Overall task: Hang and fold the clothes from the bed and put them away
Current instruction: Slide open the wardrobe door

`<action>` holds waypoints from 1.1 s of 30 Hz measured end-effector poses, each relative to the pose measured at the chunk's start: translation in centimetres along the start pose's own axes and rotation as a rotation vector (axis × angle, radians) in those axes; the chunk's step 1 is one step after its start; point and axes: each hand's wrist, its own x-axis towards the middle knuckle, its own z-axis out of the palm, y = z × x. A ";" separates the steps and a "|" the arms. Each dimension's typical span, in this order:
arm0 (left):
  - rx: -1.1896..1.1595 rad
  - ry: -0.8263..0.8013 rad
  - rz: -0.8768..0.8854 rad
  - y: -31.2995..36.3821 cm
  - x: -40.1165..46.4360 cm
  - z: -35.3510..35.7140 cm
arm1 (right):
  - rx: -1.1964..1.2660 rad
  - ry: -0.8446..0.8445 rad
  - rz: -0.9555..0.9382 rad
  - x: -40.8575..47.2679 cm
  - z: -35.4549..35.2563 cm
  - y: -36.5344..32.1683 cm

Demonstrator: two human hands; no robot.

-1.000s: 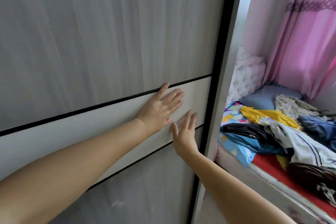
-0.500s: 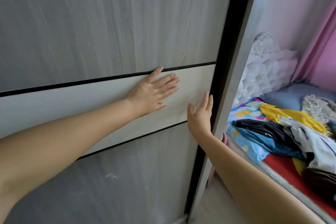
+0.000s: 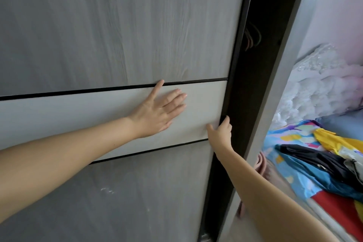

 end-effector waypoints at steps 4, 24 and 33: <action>-0.066 -0.033 0.043 0.7 1.3 -1.5 | -0.024 -0.022 -0.052 -2.7 2.6 -0.8; -0.111 -0.265 0.184 -7.8 -12.0 -3.5 | -0.177 -0.151 -0.255 -15.9 17.7 -7.7; -0.054 -0.226 0.125 -11.8 -23.0 -3.2 | -0.278 -0.312 -0.359 -22.2 26.3 -10.8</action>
